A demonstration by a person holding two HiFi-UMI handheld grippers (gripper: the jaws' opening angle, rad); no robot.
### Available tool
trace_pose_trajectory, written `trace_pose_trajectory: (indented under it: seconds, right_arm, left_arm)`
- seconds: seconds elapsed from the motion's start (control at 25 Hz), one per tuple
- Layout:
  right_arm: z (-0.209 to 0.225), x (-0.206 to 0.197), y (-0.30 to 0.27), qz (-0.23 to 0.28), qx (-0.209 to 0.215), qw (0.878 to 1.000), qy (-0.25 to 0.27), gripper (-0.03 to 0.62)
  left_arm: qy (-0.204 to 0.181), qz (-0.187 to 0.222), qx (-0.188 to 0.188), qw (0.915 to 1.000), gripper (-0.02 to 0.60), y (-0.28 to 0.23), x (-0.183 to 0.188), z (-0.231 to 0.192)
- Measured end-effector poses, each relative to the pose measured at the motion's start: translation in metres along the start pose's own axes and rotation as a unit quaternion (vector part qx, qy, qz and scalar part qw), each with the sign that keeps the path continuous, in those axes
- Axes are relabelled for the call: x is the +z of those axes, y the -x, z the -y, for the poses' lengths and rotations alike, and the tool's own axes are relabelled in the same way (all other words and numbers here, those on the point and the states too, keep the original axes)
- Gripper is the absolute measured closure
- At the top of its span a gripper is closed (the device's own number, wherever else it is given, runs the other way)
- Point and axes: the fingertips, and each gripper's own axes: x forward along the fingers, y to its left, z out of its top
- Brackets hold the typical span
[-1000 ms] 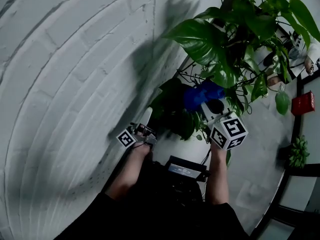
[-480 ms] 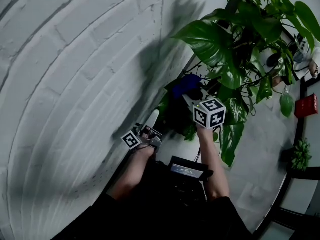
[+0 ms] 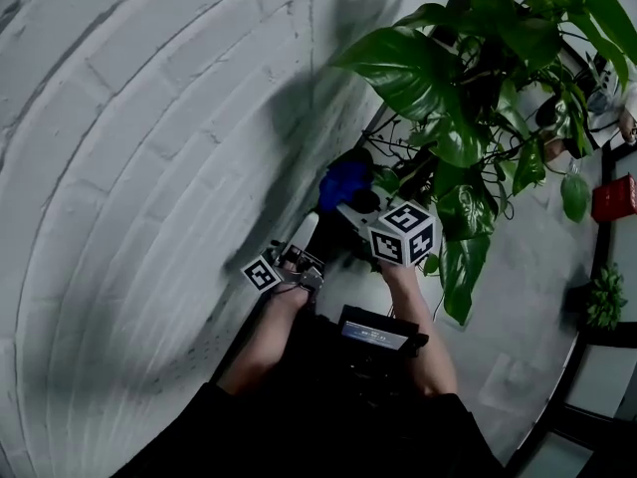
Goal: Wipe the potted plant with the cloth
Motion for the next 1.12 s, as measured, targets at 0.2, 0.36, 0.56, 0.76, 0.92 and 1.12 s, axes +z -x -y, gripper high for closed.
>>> trace_pose_trajectory:
  seconds: [0.2,0.36,0.56,0.76,0.92,1.12]
  right_arm:
    - [0.007,0.037,0.046,0.074,-0.023,0.997,0.0,0.487]
    - [0.017,0.055,0.077,0.094,-0.07,0.993,0.031,0.487]
    - [-0.005,0.023,0.053,0.034,-0.024,0.999,0.028,0.487]
    - [-0.044,-0.013,0.012,-0.008,0.064,0.998,0.01,0.487]
    - [-0.062,-0.014,0.008,-0.002,0.101,0.995,-0.009,0.487]
    - [-0.081,-0.019,0.01,0.002,0.14,0.99,-0.022,0.487]
  left_arm:
    - [0.004,0.011,0.009,0.9999,0.554,0.005,0.005,-0.001]
    - [0.007,0.018,0.007,0.9998,0.522,0.007,0.007,0.002]
    - [0.013,0.019,-0.011,0.9997,0.474,0.003,0.005,0.015]
    - [-0.004,0.01,-0.02,0.9997,0.419,0.0,0.002,0.03]
    - [-0.03,-0.005,-0.018,0.9994,0.33,-0.001,0.0,0.042]
    - [-0.06,-0.024,-0.015,0.9978,0.279,-0.001,-0.008,0.053]
